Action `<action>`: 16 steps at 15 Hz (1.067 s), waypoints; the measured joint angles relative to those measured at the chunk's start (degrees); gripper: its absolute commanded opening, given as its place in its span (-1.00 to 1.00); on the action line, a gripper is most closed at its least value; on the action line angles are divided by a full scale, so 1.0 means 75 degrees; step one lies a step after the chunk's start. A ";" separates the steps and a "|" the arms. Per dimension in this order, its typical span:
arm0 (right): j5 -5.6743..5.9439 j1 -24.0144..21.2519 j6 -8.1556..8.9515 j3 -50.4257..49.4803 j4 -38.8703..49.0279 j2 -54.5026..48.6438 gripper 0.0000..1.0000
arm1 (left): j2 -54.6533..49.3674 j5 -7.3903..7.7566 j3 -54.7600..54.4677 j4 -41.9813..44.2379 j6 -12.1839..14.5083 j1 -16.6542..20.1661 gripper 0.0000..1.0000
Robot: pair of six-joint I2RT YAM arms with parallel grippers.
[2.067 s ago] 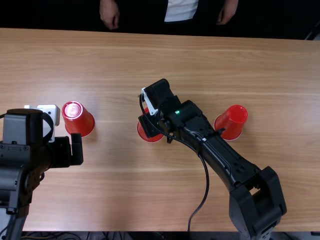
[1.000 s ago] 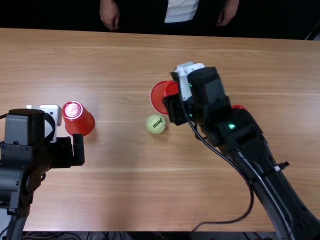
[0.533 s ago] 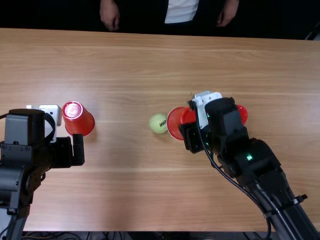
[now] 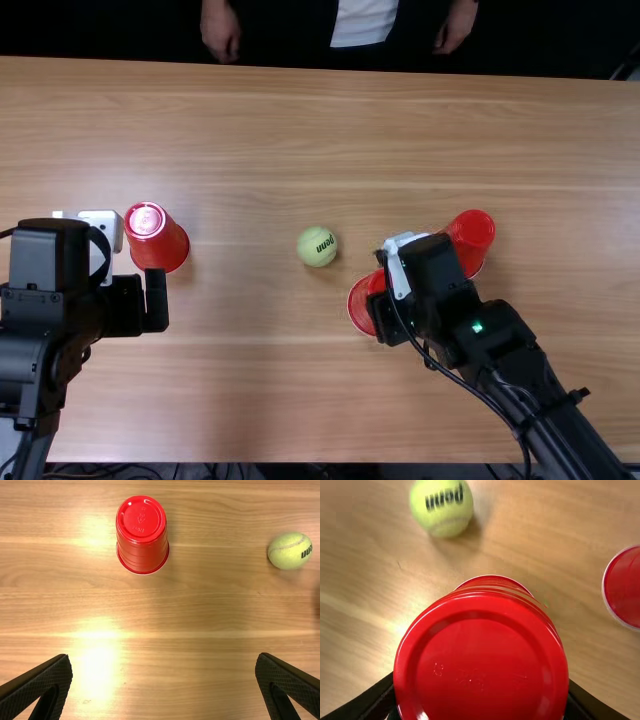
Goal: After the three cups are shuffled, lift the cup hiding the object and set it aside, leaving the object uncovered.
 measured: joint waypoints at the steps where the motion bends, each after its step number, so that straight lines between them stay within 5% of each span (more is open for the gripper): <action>1: 0.0000 0.0041 -0.0003 -0.0157 -0.0003 0.0000 -1.00 | -0.0029 0.0000 -0.0003 0.0003 -0.0003 0.0000 1.00; 2: 0.0000 0.0152 0.0003 -0.0271 -0.0003 0.0000 -1.00 | -0.0064 0.0000 -0.0003 -0.0020 0.0000 0.0000 1.00; 3: -0.0003 0.0245 0.0003 -0.0332 0.0000 0.0023 -0.74 | -0.0087 0.0000 0.0000 -0.0038 -0.0003 0.0000 1.00; 4: -0.0003 0.0297 0.0006 -0.0338 0.0006 0.0117 -0.18 | -0.0105 -0.0003 -0.0003 -0.0038 0.0000 0.0000 1.00; 5: -0.0003 0.0297 0.0009 -0.0350 0.0015 0.0198 0.61 | -0.0111 -0.0006 -0.0003 -0.0041 0.0000 0.0000 1.00; 6: 0.0003 0.0297 0.0015 -0.0350 0.0015 0.0227 1.00 | -0.0131 -0.0003 -0.0003 -0.0047 0.0000 0.0000 1.00; 16: 0.0000 0.0291 -0.0006 0.0490 0.0017 -0.0685 1.00 | -0.0440 -0.0003 0.0000 -0.0140 -0.0003 0.0000 1.00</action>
